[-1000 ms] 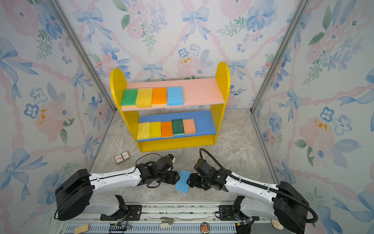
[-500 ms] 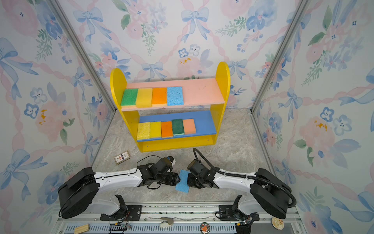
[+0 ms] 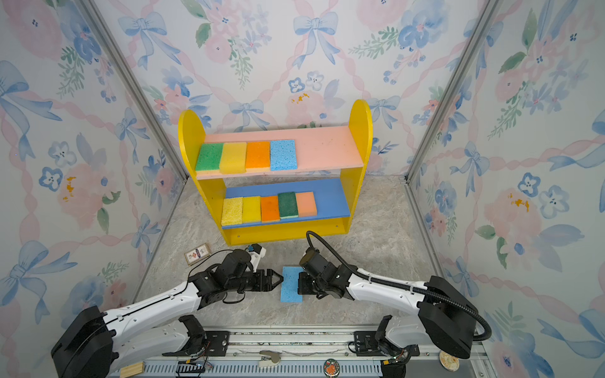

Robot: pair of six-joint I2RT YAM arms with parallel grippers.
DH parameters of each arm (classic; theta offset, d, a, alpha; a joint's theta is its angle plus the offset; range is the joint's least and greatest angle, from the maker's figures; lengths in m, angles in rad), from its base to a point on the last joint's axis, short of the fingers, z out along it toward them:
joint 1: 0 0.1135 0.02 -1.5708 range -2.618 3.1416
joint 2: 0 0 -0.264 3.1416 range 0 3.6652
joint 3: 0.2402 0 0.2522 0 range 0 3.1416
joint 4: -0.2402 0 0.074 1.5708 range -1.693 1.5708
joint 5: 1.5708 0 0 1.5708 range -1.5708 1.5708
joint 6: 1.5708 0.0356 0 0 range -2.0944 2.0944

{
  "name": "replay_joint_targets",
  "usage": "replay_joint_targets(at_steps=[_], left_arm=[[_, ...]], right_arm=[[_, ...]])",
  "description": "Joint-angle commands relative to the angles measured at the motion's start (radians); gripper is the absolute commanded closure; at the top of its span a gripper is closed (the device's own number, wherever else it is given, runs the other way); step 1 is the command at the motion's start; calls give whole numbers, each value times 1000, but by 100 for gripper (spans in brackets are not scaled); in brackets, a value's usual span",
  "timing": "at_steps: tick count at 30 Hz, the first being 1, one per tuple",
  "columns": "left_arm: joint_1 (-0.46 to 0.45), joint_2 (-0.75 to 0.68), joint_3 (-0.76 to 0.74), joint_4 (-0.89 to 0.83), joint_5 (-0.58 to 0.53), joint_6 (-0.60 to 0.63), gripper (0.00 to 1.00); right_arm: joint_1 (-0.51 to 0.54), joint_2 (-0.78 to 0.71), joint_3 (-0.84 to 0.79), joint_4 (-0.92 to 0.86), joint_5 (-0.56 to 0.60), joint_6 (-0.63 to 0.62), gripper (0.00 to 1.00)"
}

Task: Place and organize the cleaning sponges onto the shelf
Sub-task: 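Close both grippers on opposite ends of the blue sponge and lift it, then carry the blue sponge to the pink shelf with the right gripper while the left releases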

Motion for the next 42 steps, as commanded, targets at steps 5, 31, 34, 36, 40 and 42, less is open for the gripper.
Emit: replay_joint_targets(at_steps=[5,31,34,36,40,42], left_arm=[[53,-119,-42,256,241,-126,15],[129,-167,11,534,285,-372,100],[129,-178,13,540,282,-386,100],[129,-189,13,539,278,-389,100],[130,-202,2,540,275,-398,100],[130,-202,-1,539,277,-400,100]], right_arm=[[-53,-90,122,-64,-177,-148,100],[-101,-272,84,134,-448,-77,31],[-100,-274,82,171,-456,-56,38],[-97,-272,81,190,-463,-45,44],[-98,-277,79,194,-454,-40,56],[-98,-283,79,195,-443,-37,61]])
